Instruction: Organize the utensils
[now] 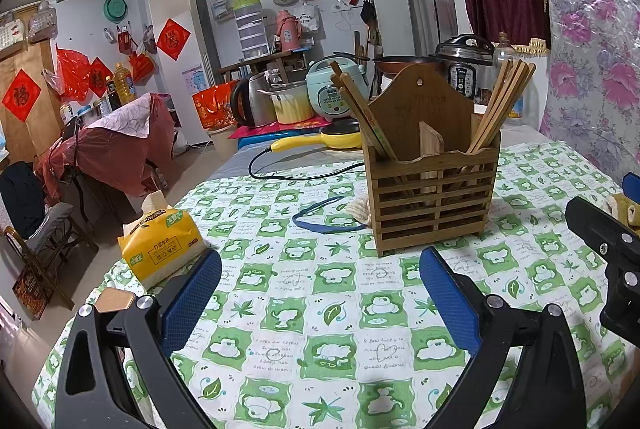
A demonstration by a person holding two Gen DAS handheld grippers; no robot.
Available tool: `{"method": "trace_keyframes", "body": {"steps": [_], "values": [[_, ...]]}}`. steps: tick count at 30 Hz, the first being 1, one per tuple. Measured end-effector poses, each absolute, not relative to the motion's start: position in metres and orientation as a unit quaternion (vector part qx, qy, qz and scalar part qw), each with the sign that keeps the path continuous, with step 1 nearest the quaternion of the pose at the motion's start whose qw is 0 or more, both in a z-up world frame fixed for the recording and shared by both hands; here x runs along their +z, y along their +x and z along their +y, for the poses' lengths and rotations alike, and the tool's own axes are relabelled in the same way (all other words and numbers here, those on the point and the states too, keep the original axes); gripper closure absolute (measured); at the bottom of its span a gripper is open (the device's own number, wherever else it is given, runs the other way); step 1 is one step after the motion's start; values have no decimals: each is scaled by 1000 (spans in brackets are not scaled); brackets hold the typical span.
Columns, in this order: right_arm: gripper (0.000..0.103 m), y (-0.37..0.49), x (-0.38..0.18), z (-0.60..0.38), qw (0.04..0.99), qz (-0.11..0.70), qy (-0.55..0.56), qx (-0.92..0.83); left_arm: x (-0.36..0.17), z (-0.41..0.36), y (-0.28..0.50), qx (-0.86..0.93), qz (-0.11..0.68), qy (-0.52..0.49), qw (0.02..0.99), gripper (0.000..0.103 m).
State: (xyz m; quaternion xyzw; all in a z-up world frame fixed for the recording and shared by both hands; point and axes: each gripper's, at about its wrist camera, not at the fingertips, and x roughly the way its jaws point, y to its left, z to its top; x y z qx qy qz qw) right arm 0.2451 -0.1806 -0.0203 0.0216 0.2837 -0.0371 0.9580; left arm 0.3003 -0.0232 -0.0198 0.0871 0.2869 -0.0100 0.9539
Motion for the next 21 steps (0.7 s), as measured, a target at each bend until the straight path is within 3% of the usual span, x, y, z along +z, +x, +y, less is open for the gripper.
{"method": "trace_keyframes", "body": {"steps": [21], "values": [[12,245,-20,-181,958,283,24,-37,-21,-23,301,-10,286,88,954,6]]}}
